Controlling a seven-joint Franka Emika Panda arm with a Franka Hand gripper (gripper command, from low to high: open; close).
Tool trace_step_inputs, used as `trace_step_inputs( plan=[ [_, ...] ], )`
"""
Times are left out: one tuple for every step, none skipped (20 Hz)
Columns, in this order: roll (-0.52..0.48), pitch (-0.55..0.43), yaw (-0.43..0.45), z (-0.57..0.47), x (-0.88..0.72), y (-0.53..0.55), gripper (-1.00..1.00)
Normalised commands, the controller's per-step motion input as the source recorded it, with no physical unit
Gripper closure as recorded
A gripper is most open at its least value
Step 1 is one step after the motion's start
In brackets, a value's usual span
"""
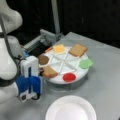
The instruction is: Ingredient selection for cheeseburger or sandwich
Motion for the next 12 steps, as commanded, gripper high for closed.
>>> trace_step_inputs(
  plan=[
    [0.159,-0.032,0.090,-0.10,0.23,-0.34,1.00],
    [0.150,-0.016,0.097,-0.10,0.24,-0.37,1.00],
    [0.146,-0.005,0.102,-0.09,0.25,-0.40,1.00],
    [0.147,-0.001,0.114,-0.08,0.26,-0.40,1.00],
    [0.143,0.007,0.117,-0.07,0.28,-0.41,1.00],
    [0.140,0.023,0.112,-0.06,0.31,-0.41,1.00],
    [0.142,0.033,0.111,-0.04,0.34,-0.41,1.00],
    [0.145,0.043,0.110,-0.03,0.38,-0.42,1.00],
    [0.148,0.048,0.120,-0.03,0.40,-0.41,1.00],
    [0.149,0.056,0.106,-0.02,0.44,-0.41,1.00],
    [0.154,0.062,0.100,0.00,0.48,-0.43,1.00],
    [0.159,0.065,0.093,0.01,0.52,-0.44,1.00]
  ],
)
